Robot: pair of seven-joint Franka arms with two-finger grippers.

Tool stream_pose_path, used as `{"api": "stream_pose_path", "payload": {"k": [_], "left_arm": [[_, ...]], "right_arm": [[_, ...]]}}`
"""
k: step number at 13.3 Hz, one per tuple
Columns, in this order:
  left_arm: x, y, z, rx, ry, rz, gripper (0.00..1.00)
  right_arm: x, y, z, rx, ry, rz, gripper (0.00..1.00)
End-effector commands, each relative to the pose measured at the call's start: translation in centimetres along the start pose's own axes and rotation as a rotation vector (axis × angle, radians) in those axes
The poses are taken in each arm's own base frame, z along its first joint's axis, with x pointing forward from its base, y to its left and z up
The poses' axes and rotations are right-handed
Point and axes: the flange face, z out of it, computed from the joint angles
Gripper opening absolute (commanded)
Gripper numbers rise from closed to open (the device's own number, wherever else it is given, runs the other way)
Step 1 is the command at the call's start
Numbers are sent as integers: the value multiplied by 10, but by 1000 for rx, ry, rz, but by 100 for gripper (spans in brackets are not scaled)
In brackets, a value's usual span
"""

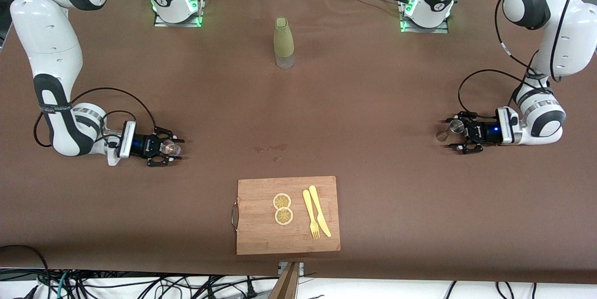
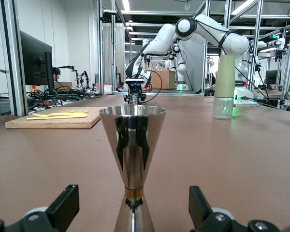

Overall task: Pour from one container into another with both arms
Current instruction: 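Grasp the glass cup with the right gripper while the left gripper grasps the jigger, then lift the glass cup with the right gripper while the left gripper brings the jigger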

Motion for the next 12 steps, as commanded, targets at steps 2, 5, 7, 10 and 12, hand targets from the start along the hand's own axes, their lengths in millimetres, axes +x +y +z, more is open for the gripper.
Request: {"api": "stream_pose_path", "payload": {"k": [2, 5, 7, 10, 12], "left_arm": [[1, 1, 4, 18, 22, 96, 100], [2, 0, 6, 11, 27, 95, 97], [3, 0, 6, 9, 27, 98, 87], [5, 0, 6, 6, 26, 106, 56], [4, 0, 4, 6, 24, 105, 56]], "right_arm": [[2, -1, 2, -3, 38, -4, 19], [6, 1, 2, -10, 69, 1, 3], [8, 3, 2, -18, 78, 9, 0], [23, 6, 19, 8, 122, 33, 0], [40, 10, 42, 34, 151, 13, 0]]}}
